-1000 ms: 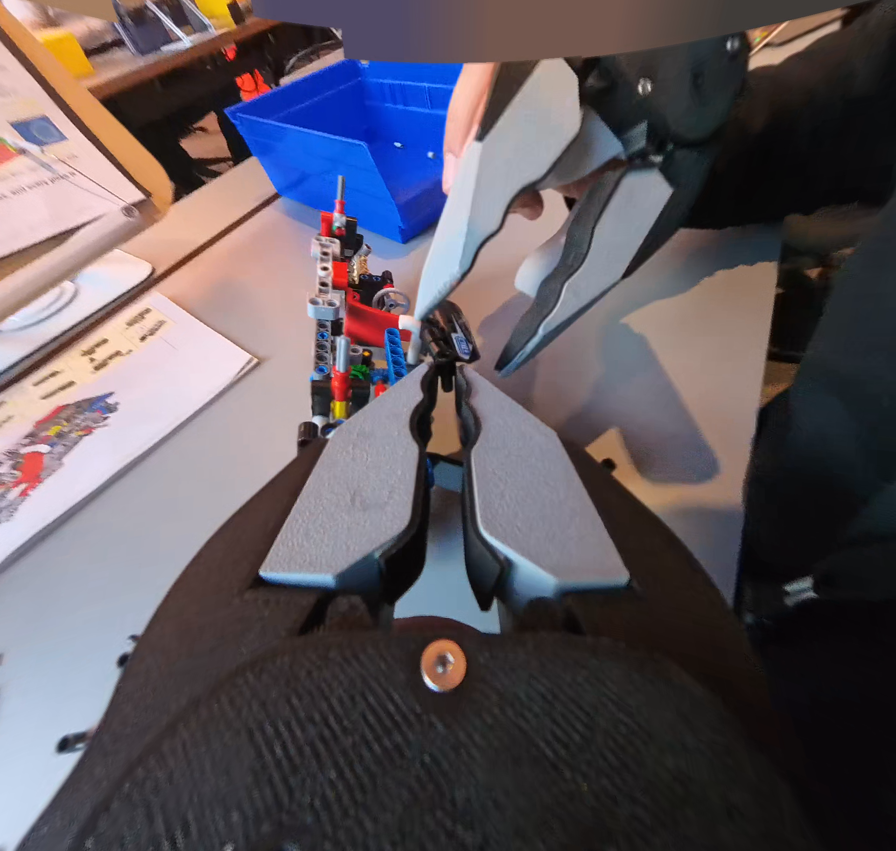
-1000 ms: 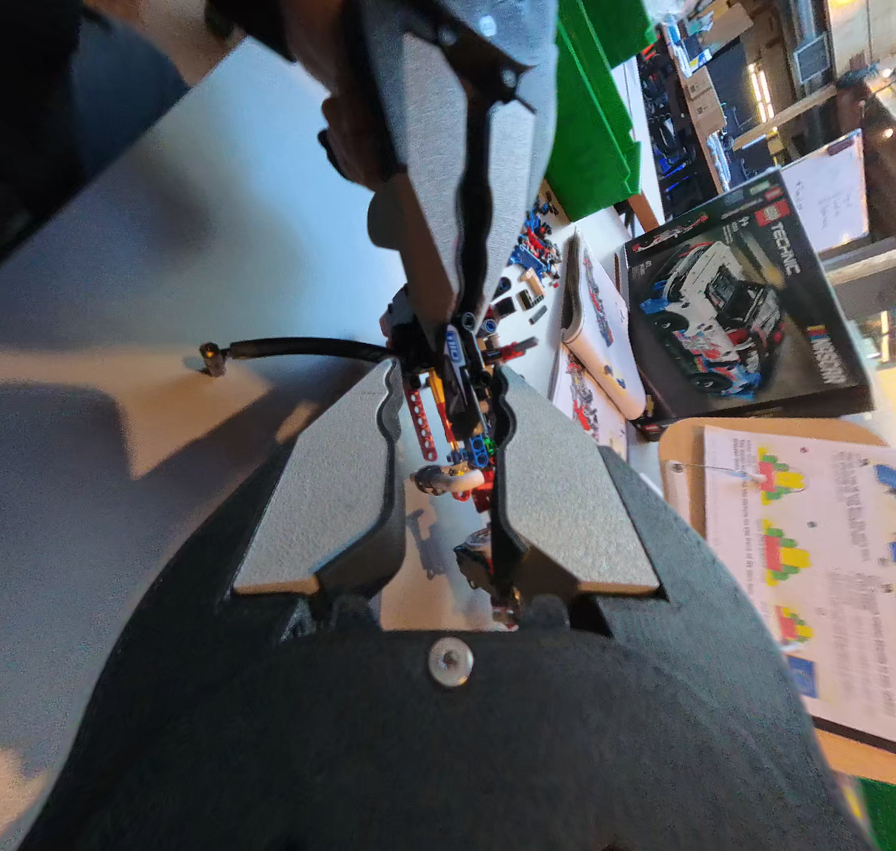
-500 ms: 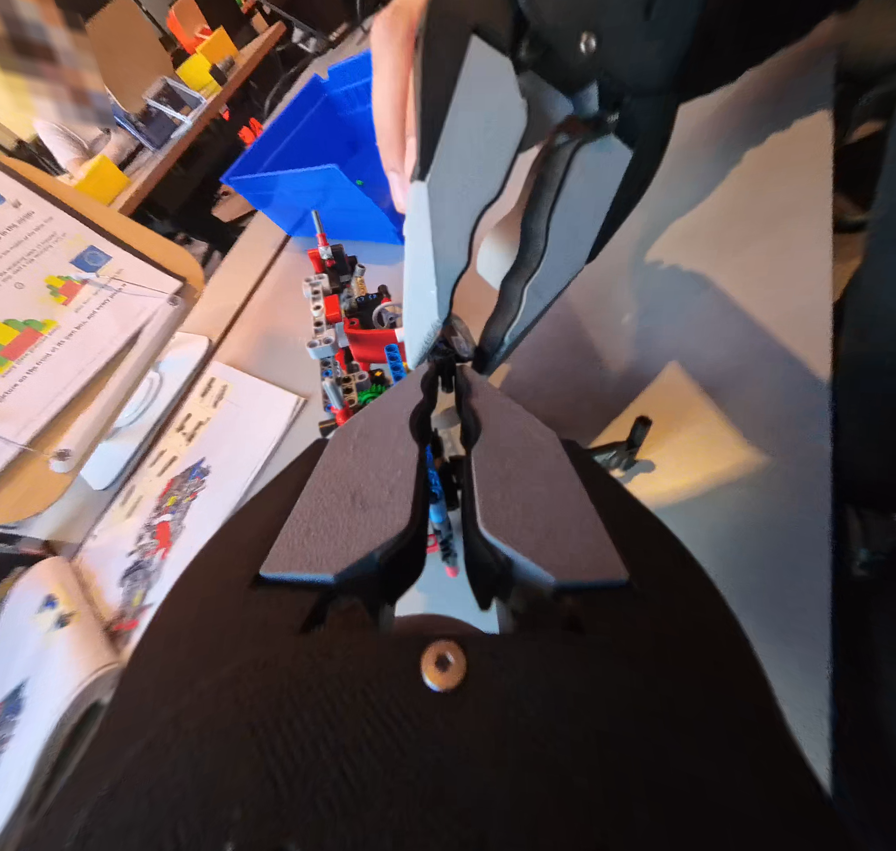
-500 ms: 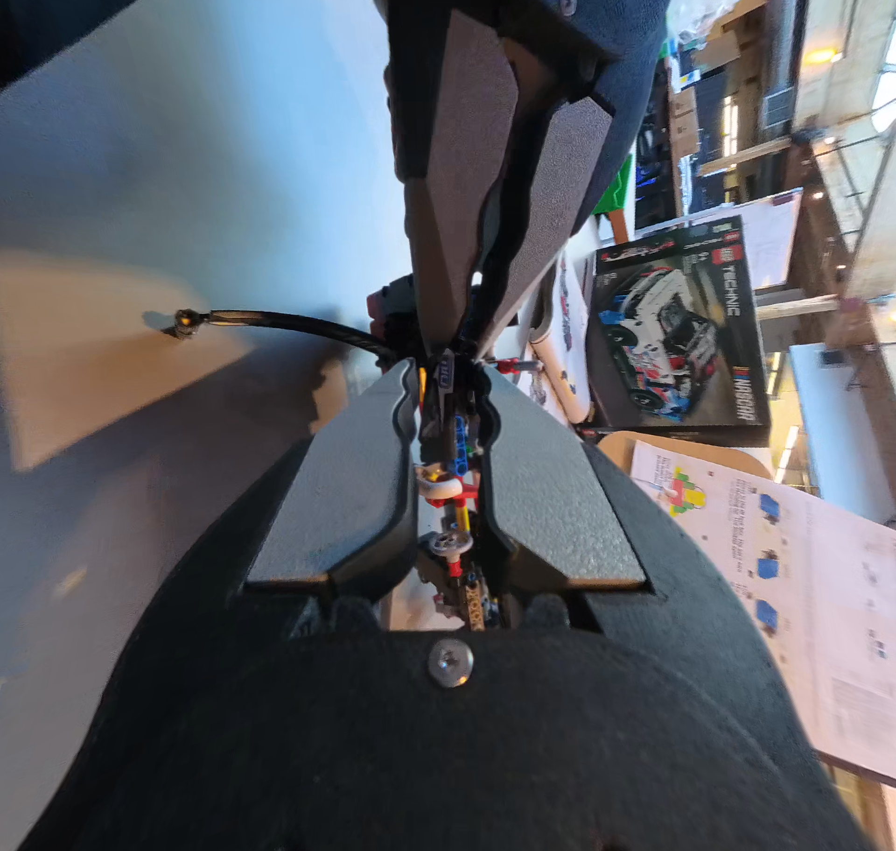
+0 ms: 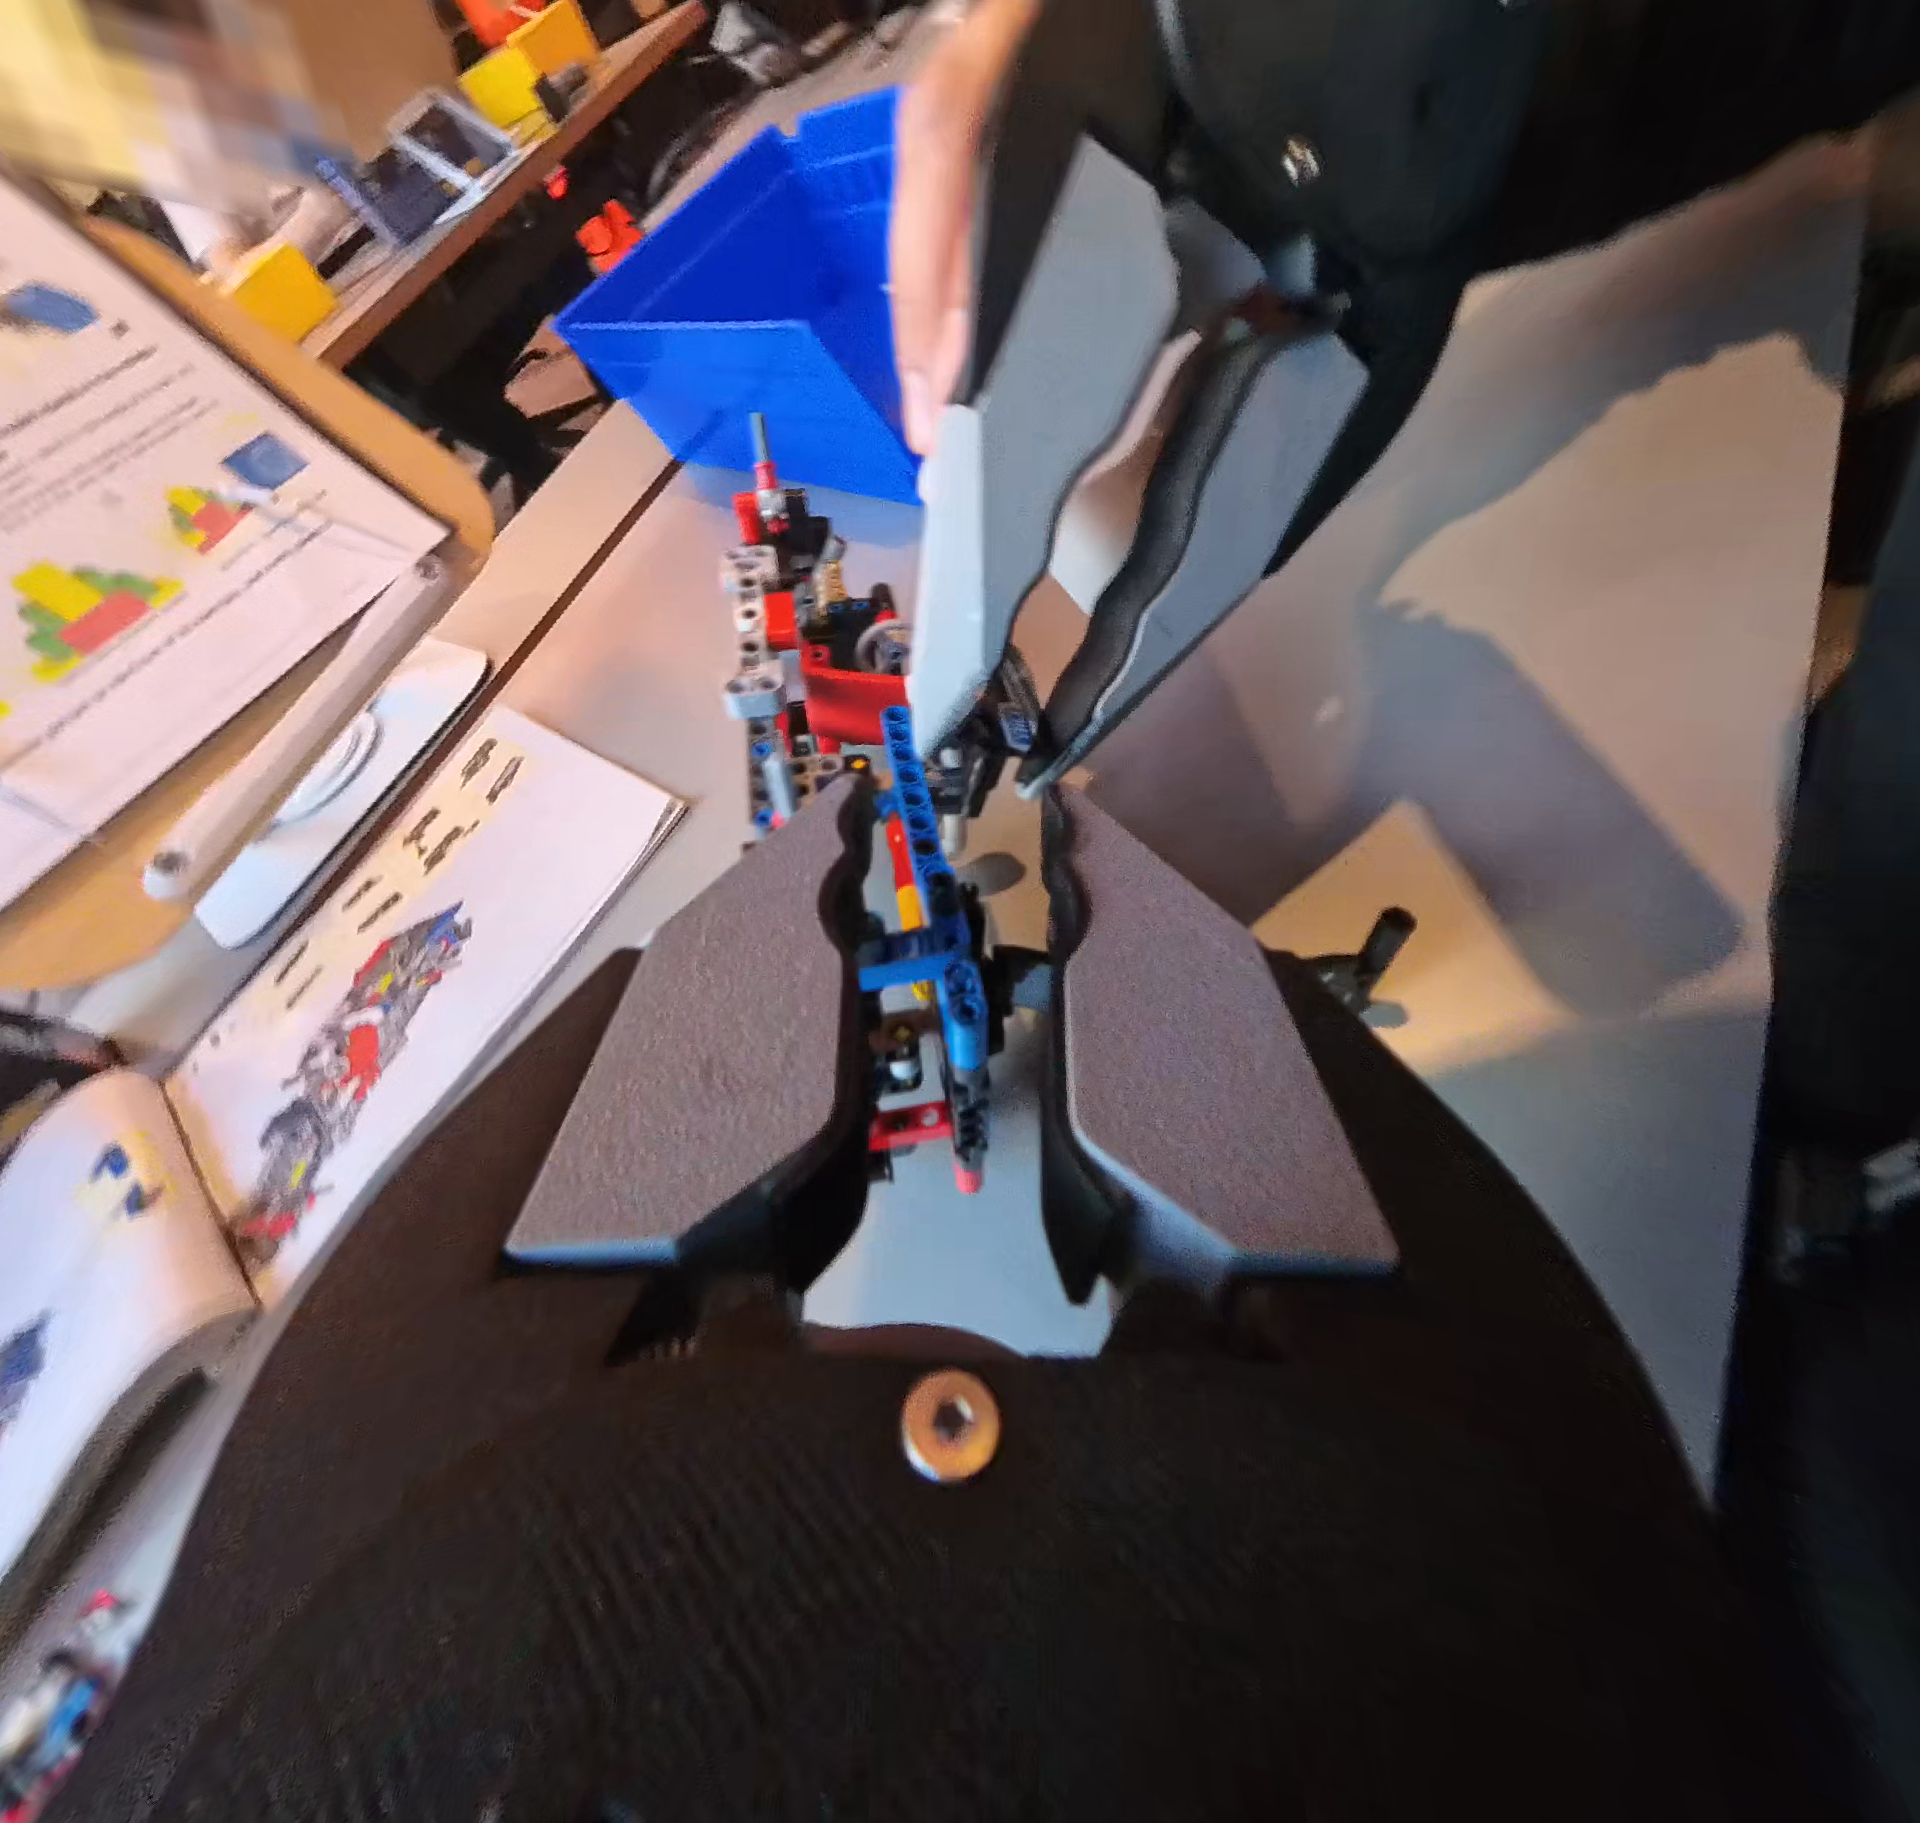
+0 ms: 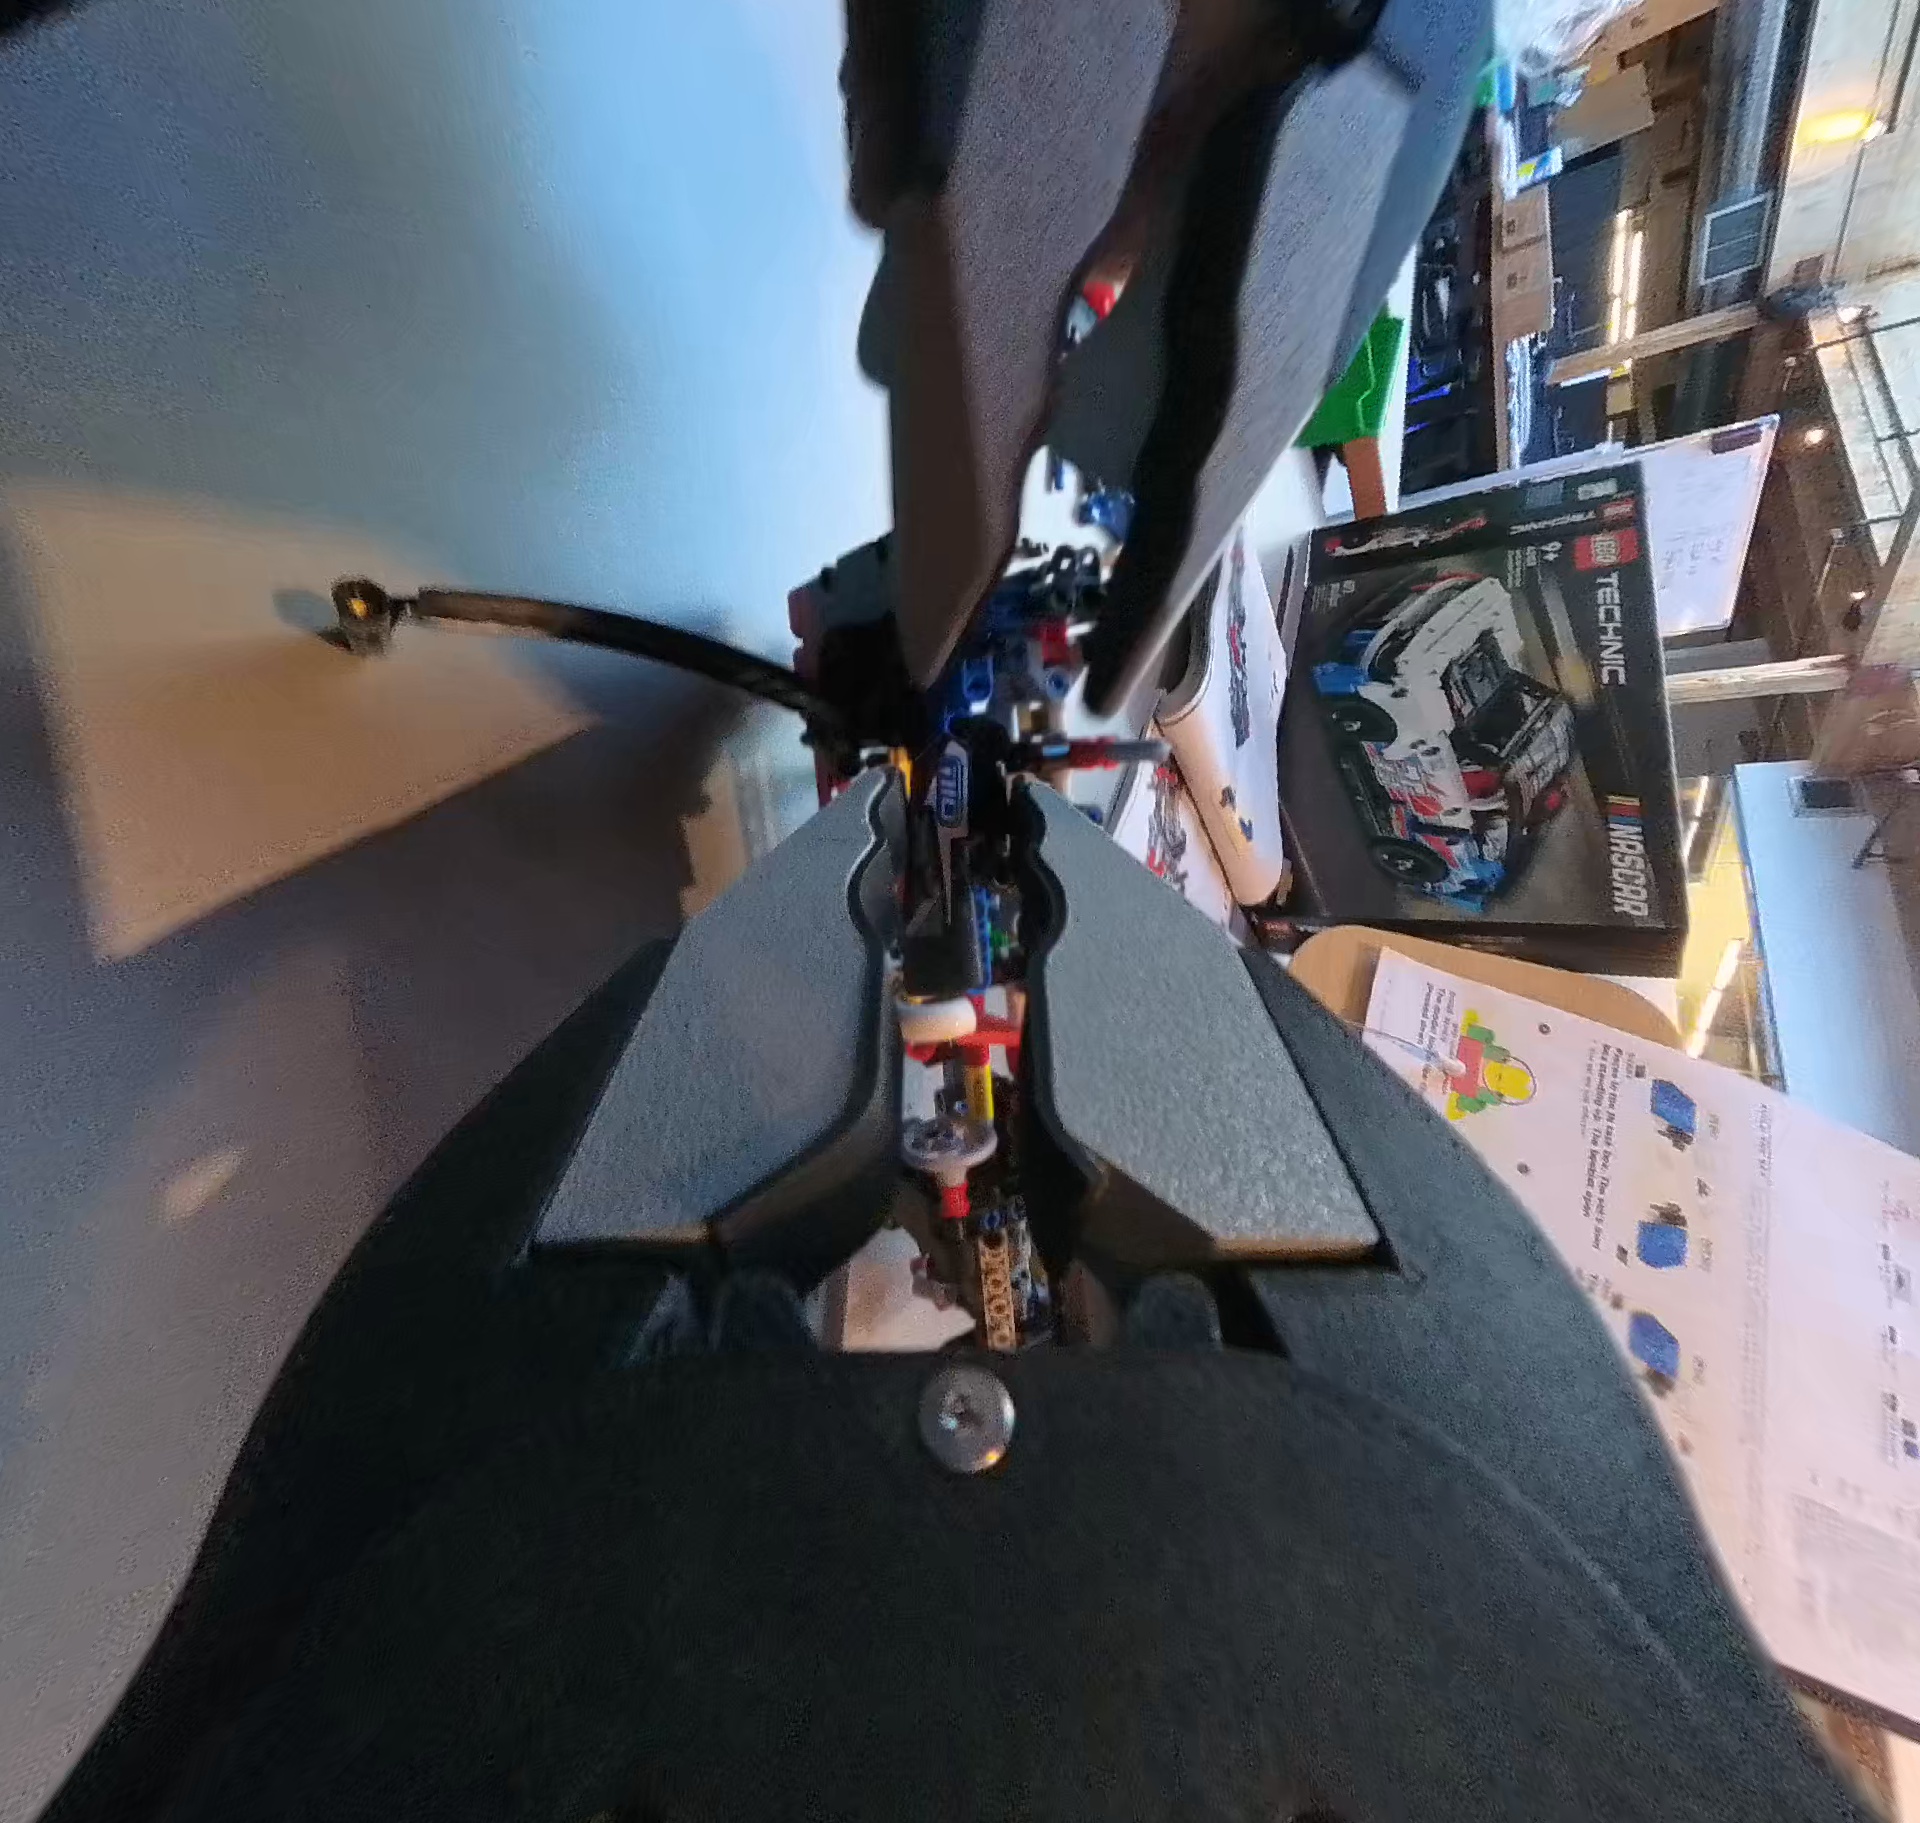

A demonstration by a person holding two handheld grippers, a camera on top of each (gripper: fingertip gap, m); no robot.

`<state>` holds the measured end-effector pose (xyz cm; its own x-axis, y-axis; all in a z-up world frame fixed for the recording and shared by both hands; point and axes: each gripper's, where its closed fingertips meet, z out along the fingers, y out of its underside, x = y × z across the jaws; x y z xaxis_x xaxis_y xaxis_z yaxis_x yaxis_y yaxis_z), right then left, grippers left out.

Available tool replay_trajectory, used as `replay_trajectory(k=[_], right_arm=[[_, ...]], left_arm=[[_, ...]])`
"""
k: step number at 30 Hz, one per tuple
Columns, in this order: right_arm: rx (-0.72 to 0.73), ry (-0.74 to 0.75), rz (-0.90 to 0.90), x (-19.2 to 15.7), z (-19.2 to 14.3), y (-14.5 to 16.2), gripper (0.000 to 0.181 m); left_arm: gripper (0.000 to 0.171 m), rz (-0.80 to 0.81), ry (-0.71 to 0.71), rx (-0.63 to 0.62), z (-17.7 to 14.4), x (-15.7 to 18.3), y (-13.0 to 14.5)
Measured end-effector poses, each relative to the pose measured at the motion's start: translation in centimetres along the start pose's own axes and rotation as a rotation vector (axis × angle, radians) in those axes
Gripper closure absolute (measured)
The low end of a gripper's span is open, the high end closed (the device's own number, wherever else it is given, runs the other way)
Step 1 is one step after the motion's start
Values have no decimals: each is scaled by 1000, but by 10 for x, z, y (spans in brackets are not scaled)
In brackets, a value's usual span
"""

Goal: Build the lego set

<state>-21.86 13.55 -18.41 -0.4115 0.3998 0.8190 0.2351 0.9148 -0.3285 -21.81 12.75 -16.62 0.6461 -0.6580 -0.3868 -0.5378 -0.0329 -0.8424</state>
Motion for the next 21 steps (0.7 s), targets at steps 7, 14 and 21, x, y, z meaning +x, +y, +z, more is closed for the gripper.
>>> replay_trajectory(k=[7, 14, 21], right_arm=[[14, -2, -21, 3, 8, 3, 165], [33, -43, -39, 4, 12, 4, 166], [4, -60, 0, 3, 23, 1, 165]], left_arm=[[143, -128, -81, -55, -5, -10, 7], [153, 7, -109, -234, 7, -7, 24], [159, 17, -72, -221, -7, -14, 29]])
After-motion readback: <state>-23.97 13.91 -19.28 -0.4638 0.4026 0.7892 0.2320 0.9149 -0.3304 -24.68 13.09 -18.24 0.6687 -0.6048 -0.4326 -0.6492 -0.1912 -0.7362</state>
